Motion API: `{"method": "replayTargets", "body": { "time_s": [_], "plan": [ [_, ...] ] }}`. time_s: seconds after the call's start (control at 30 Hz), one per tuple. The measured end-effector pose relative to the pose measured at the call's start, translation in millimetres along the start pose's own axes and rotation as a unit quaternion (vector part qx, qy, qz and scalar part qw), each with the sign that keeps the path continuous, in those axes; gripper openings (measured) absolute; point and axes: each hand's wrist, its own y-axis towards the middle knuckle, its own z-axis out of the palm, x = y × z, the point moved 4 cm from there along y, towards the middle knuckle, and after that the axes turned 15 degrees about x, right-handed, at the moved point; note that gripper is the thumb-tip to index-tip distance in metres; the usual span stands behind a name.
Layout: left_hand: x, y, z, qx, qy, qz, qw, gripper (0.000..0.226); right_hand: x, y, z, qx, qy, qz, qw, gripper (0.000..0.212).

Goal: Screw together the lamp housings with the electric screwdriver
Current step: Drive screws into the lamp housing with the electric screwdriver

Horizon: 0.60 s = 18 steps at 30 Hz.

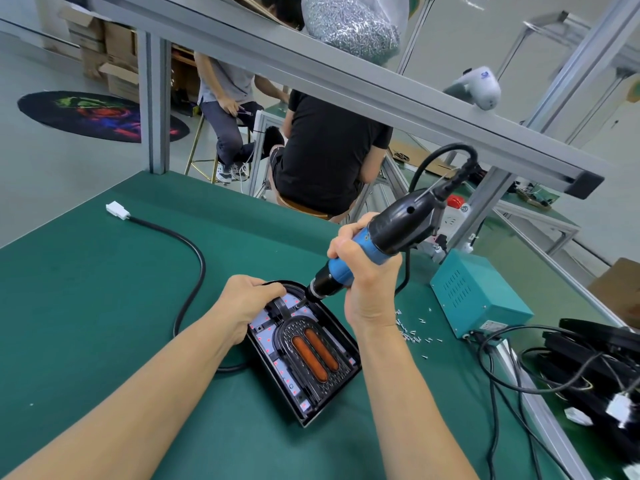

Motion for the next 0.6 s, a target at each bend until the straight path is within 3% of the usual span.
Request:
{"method": "replayTargets", "body": {
  "time_s": [0.2, 0.37, 0.6],
  "plan": [
    [2.5, 2.2, 3.9, -0.004, 0.009, 0.008, 1.000, 0.011, 0.5, -1.5, 2.8, 0.019, -0.007, -0.002, 1.000, 0.036],
    [5.4, 3.8, 2.8, -0.010, 0.016, 0.014, 1.000, 0.025, -0.7, -6.9, -0.2, -0.003, 0.019, -0.006, 1.000, 0.031],
    [7.0, 9.3, 2.7, -0.005, 0.028, 0.016, 0.999, 0.026, -0.4, -7.1, -1.9, -0.018, -0.008, 0.000, 1.000, 0.019]
  ]
}}
